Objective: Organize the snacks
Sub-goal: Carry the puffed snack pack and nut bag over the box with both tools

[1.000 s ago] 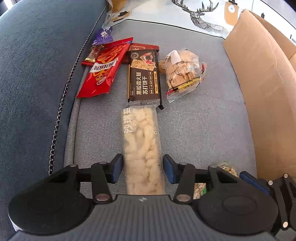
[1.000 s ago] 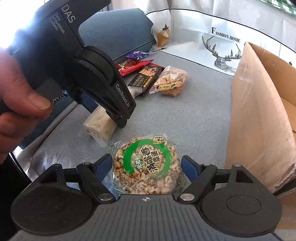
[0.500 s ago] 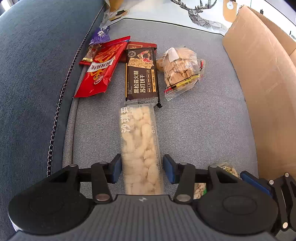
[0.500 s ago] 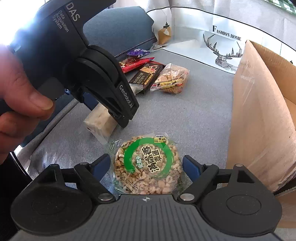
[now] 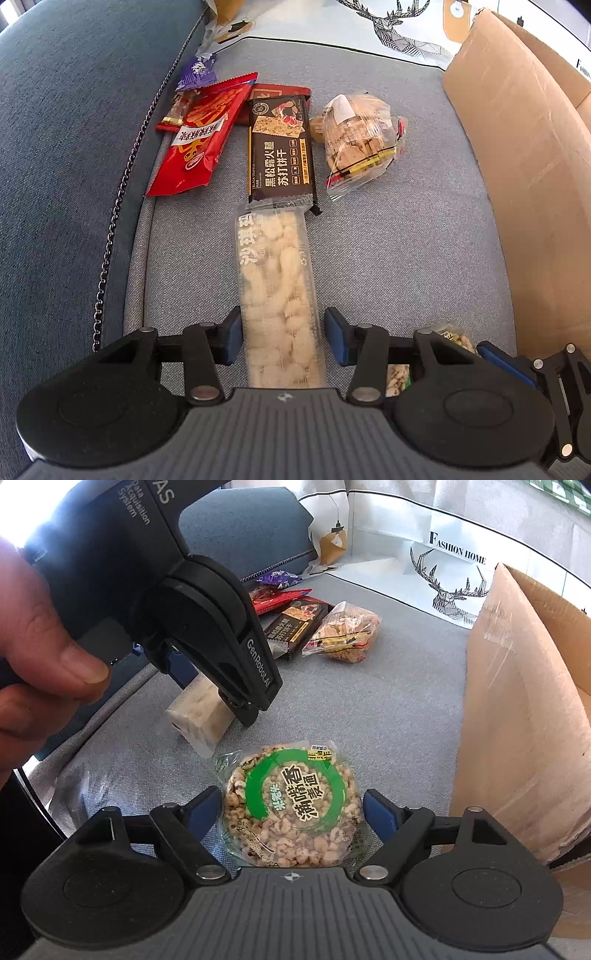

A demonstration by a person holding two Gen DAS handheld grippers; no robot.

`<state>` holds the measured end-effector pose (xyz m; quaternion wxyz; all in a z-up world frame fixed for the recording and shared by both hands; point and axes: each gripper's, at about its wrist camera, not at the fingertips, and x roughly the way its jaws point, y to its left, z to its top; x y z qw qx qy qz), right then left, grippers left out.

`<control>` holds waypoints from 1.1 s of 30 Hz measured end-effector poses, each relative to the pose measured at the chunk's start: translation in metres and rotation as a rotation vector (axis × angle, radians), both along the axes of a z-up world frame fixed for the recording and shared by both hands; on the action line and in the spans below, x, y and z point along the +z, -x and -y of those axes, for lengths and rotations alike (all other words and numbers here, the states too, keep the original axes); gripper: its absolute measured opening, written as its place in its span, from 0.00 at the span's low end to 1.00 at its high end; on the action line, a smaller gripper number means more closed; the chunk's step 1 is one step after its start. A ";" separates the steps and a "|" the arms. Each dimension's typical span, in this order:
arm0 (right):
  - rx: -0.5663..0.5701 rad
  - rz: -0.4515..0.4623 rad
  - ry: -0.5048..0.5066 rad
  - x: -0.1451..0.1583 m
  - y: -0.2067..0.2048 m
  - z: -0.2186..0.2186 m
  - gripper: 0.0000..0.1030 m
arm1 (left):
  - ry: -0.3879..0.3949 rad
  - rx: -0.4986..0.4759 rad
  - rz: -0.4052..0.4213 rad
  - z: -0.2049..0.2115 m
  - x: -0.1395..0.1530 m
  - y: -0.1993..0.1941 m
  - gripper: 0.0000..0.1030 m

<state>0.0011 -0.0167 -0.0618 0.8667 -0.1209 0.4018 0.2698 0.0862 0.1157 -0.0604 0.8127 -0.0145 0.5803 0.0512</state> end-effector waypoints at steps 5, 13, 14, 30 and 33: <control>-0.002 0.018 -0.001 0.004 0.003 0.002 0.79 | -0.001 0.014 0.020 0.000 0.006 0.002 0.41; -0.008 0.113 -0.029 0.031 0.018 0.006 0.78 | 0.018 0.060 0.129 -0.007 0.031 0.011 0.39; -0.012 0.128 -0.036 0.035 0.020 0.008 0.78 | 0.022 0.070 0.144 -0.009 0.035 0.013 0.39; -0.144 0.311 -0.185 0.100 0.020 0.055 0.78 | 0.038 0.134 0.370 0.003 0.095 0.021 0.39; -0.181 0.338 -0.209 0.109 0.018 0.070 0.79 | 0.027 0.111 0.410 0.015 0.101 0.018 0.39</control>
